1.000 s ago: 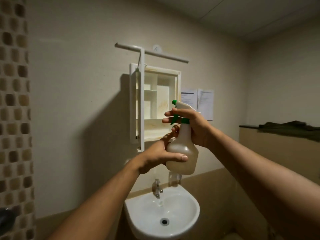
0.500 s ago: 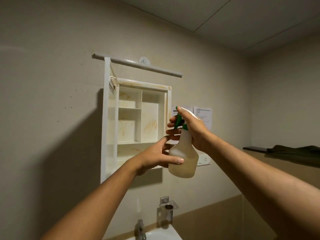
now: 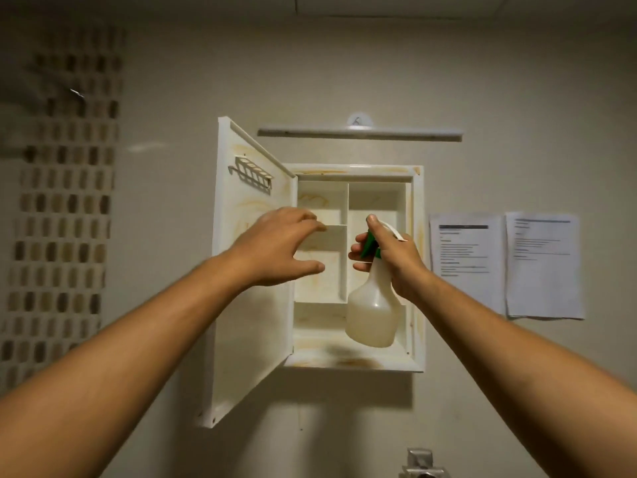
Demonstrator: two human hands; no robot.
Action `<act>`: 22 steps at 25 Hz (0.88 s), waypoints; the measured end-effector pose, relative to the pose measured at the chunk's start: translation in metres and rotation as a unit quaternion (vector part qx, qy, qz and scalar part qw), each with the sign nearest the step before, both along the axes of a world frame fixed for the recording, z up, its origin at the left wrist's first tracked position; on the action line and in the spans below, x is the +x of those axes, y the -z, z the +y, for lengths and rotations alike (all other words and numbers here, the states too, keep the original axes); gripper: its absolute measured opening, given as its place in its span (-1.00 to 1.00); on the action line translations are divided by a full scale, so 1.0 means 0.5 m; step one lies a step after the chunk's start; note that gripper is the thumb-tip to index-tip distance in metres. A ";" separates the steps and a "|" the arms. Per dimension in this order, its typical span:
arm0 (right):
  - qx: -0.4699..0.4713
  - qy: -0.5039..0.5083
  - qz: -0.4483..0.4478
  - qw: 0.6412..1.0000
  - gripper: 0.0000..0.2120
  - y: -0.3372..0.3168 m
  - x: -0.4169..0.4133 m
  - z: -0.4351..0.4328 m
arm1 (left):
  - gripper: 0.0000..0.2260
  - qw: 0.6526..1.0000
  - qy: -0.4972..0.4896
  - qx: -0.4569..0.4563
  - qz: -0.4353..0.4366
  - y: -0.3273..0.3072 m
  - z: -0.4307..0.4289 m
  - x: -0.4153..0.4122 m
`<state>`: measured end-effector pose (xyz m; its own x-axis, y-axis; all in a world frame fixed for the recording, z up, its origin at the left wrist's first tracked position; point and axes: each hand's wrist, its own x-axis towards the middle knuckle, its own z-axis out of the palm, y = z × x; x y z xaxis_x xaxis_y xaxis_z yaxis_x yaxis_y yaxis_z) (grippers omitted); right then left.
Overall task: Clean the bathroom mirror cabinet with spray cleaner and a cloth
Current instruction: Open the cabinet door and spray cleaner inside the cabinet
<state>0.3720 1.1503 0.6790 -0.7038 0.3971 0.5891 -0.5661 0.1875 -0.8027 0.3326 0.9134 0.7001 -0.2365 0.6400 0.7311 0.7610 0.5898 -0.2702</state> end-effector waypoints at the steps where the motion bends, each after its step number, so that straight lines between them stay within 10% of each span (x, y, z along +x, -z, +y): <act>1: -0.004 -0.025 0.006 1.000 -0.54 -0.004 -0.022 0.009 | -0.37 0.999 -0.024 0.021 0.023 -0.015 -0.006 0.003; 7: -0.009 -0.154 0.026 0.988 -0.46 -0.045 -0.113 0.020 | -0.27 0.971 -0.145 0.184 0.043 -0.048 -0.052 0.045; 14: -0.025 -0.277 0.015 0.960 -0.48 -0.069 -0.127 -0.035 | -0.15 0.894 -0.023 0.379 -0.239 -0.028 -0.054 0.112; 19: -0.002 -0.339 0.021 0.941 -0.45 -0.089 -0.112 -0.083 | -0.71 0.876 -0.024 0.401 -0.266 -0.042 0.003 0.156; 22: 0.023 -0.357 0.026 0.934 -0.47 -0.092 -0.109 -0.100 | -0.55 0.869 -0.018 0.408 -0.279 -0.045 0.011 0.160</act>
